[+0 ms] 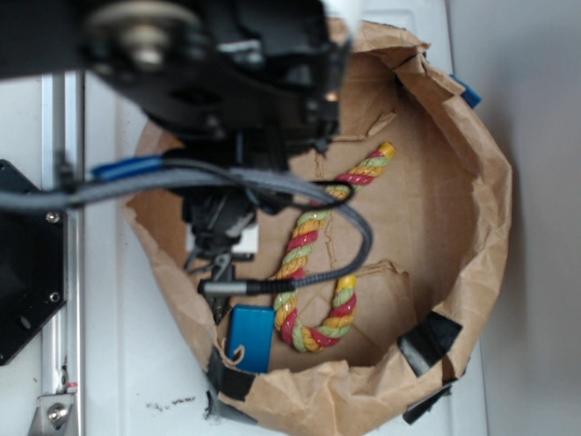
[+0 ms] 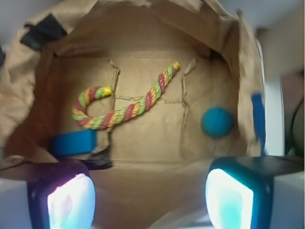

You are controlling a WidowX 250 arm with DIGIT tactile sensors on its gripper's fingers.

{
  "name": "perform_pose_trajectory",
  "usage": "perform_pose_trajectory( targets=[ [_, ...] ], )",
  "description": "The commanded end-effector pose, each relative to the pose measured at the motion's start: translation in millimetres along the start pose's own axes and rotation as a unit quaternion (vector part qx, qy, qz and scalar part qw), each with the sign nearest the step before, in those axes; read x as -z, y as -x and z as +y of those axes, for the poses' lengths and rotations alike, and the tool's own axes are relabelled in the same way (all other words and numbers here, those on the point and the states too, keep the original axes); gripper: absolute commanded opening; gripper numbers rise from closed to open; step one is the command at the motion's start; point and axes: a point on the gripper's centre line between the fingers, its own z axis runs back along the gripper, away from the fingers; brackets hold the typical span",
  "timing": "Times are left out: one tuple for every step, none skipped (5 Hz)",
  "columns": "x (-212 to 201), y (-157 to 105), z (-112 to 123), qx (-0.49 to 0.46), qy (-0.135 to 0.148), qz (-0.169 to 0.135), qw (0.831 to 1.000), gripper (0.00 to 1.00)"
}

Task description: Grab the blue ball.

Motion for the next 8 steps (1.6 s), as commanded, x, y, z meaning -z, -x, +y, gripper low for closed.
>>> perform_pose_trajectory(
  targets=[
    [-2, -8, 2, 0.134, 0.046, -0.025, 0.99, 1.0],
    [-4, -1, 4, 0.01, 0.026, -0.061, 0.998, 1.0],
    [1, 7, -4, -0.114, 0.014, -0.043, 0.992, 1.0],
    [8, -14, -13, -0.235, 0.002, 0.001, 0.972, 1.0],
    [22, -37, -9, -0.351, -0.009, 0.047, 0.935, 1.0],
    [29, -39, 1, -0.466, 0.005, 0.037, 0.884, 1.0],
    [29, -39, 1, -0.466, 0.005, 0.037, 0.884, 1.0],
    [29, -39, 1, -0.466, 0.005, 0.037, 0.884, 1.0]
  ],
)
